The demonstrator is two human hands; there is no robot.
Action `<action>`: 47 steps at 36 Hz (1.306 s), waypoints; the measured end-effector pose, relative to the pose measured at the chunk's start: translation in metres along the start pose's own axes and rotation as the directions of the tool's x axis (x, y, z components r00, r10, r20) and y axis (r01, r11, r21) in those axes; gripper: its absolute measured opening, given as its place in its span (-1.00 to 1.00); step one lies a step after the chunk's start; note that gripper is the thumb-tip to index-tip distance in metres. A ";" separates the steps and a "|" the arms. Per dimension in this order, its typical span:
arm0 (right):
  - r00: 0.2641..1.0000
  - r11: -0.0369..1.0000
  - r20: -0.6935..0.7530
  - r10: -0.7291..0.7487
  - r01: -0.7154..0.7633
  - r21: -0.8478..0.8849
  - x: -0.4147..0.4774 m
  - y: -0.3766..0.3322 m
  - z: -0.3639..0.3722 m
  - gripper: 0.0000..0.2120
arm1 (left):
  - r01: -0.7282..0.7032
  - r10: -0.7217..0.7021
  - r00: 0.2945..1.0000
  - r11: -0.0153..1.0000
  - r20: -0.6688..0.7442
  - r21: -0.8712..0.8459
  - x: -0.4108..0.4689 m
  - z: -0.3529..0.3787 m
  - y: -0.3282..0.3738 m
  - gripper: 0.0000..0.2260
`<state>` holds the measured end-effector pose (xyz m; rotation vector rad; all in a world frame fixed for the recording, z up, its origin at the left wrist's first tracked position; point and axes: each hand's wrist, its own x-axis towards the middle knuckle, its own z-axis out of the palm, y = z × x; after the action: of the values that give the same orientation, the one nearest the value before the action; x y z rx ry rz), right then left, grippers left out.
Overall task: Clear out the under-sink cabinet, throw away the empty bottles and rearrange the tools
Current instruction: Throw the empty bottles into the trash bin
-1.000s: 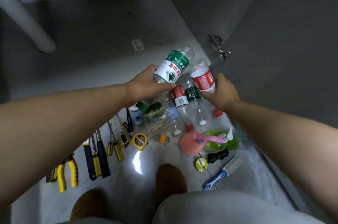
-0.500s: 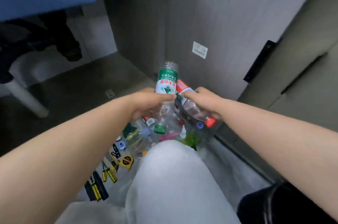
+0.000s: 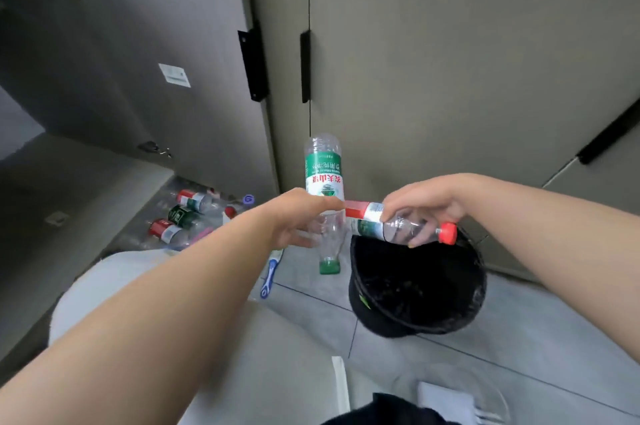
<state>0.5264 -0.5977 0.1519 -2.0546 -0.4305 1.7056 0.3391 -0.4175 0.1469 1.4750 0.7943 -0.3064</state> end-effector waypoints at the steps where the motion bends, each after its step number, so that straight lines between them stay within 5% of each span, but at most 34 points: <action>1: 0.999 0.999 0.004 0.044 -0.044 0.011 -0.004 0.012 -0.005 -0.50 | -0.015 0.015 1.000 1.000 0.015 -0.028 0.001 0.007 -0.005 -0.65; 10: 0.907 0.931 -0.240 0.347 -0.365 -0.033 0.023 0.088 0.000 -0.43 | 0.041 -0.035 0.996 0.997 0.084 -0.068 0.008 0.021 -0.028 -0.53; 18: 0.871 0.965 -0.417 0.259 -0.251 0.075 0.078 0.085 0.031 -0.78 | 0.084 -0.079 0.996 0.987 0.039 -0.140 0.015 0.018 -0.023 -0.50; 25: 0.848 0.955 -0.491 0.202 -0.058 0.292 0.104 0.068 0.031 -0.76 | 0.132 -0.114 0.990 0.956 0.083 -0.263 0.011 0.013 -0.021 -0.56; 34: 0.834 0.993 -0.545 0.085 -0.118 -0.025 0.077 0.032 0.027 -0.76 | 0.043 -0.029 0.997 0.980 0.075 -0.193 0.014 0.009 -0.018 -0.46; 36: 0.875 0.999 -0.484 0.001 -0.018 -0.029 0.063 0.020 0.025 -0.73 | 0.051 -0.029 0.996 0.963 0.084 -0.265 0.013 0.009 -0.017 -0.41; 39: 0.974 0.936 -0.158 -0.160 0.201 0.289 0.039 0.002 0.022 -0.50 | 0.049 -0.019 0.995 0.941 0.093 -0.336 0.009 0.011 -0.013 -0.42; 41: 0.955 0.891 0.050 -0.291 0.251 0.379 0.025 -0.010 0.024 -0.42 | 0.032 0.004 0.995 0.929 0.096 -0.368 0.007 0.012 -0.011 -0.46; 44: 0.918 0.916 0.166 -0.360 0.315 0.247 0.013 -0.025 0.035 -0.47 | -0.005 0.050 0.993 0.923 0.107 -0.385 0.005 0.011 -0.009 -0.53; 47: 0.931 0.934 0.114 -0.347 0.331 0.138 0.008 -0.029 0.036 -0.45 | -0.028 0.057 0.994 0.952 0.089 -0.305 0.005 0.010 -0.009 -0.49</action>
<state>0.4940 -0.5643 0.1544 -1.6714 -0.6712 1.6211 0.3397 -0.4270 0.1362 1.1777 0.6964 -0.2106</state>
